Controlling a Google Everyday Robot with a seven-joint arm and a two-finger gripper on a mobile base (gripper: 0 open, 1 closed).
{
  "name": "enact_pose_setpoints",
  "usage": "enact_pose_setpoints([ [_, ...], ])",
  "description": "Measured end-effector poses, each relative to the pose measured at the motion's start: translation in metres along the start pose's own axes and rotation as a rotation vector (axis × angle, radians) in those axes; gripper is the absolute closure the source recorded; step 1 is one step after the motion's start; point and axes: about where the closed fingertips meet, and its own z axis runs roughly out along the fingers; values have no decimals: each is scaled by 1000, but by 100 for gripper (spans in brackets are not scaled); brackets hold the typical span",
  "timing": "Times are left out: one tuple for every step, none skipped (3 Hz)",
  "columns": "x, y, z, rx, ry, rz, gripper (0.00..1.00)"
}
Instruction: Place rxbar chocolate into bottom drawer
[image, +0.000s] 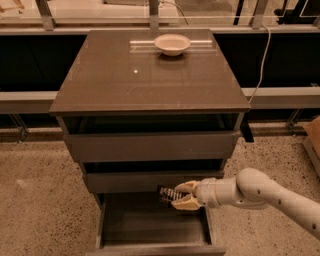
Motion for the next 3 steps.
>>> enact_pose_setpoints([
  [48,-10,17,20,77,-27,100],
  [53,-11,17,25,87,-30,100],
  [52,-9,22,16,99,-34,100],
])
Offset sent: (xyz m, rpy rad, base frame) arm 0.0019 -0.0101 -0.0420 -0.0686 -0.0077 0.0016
